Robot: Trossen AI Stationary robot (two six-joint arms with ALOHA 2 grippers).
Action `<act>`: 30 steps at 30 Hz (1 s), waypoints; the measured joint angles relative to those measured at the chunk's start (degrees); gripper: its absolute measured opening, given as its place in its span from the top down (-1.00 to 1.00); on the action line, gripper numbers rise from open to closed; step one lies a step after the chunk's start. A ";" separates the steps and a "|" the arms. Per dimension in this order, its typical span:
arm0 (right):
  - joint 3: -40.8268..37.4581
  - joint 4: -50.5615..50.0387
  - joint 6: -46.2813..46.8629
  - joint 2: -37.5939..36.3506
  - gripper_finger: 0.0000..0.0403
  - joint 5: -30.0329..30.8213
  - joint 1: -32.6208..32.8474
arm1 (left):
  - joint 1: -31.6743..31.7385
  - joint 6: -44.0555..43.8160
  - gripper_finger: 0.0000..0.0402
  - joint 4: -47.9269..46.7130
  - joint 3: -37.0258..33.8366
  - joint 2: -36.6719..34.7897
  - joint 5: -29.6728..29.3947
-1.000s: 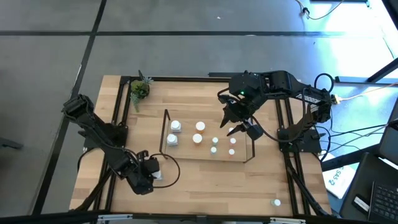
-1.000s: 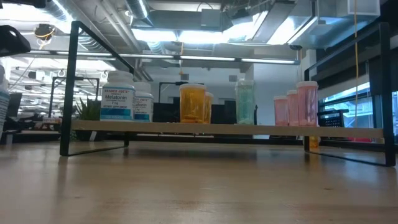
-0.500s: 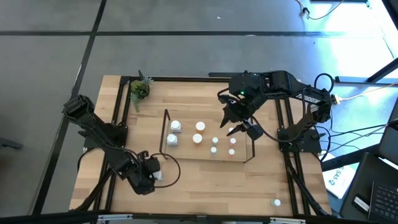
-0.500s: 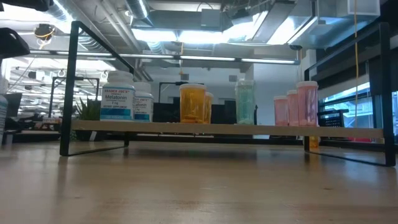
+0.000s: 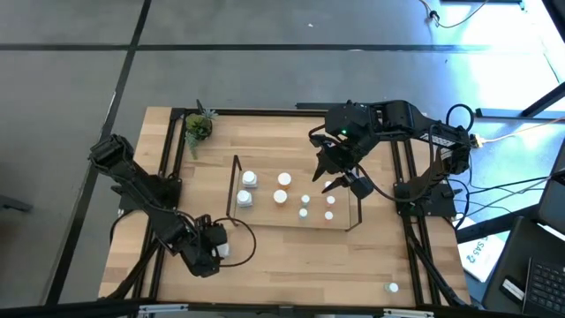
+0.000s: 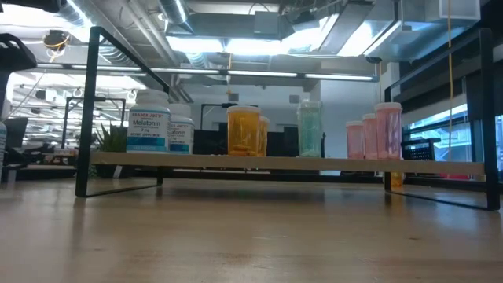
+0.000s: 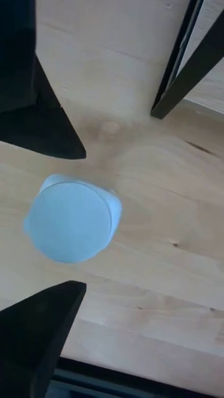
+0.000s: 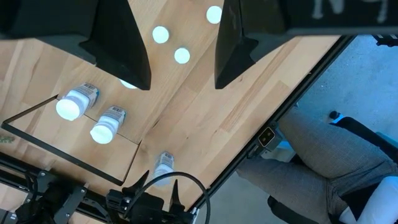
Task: Pick and place medicine bottles onto shelf by color
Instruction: Put the white pill bottle on the shelf aligned with the other white pill bottle
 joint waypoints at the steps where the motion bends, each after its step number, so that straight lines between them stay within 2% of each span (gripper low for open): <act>1: 0.00 0.00 0.00 0.00 0.11 0.00 0.00 | 0.00 0.04 -0.65 0.00 0.02 -0.06 0.00; 5: 0.00 0.00 0.01 0.00 0.11 0.00 0.00 | -0.02 1.36 -0.65 -0.89 0.79 -0.07 0.04; 10: 0.00 0.00 0.01 0.00 0.11 0.00 -0.01 | -0.02 4.76 -0.64 -4.99 5.35 -0.07 -0.21; 20: 0.00 0.00 0.02 0.00 0.11 0.00 -0.01 | -0.70 9.98 -0.63 -18.76 16.32 -0.11 -7.00; 25: 0.00 0.00 0.01 0.00 0.11 0.00 0.00 | -2.09 9.89 -0.62 -26.64 19.62 -0.11 -10.12; 30: 0.00 0.15 0.00 0.00 0.11 0.00 -0.01 | -4.63 4.55 -0.62 -30.36 20.50 -1.22 -10.57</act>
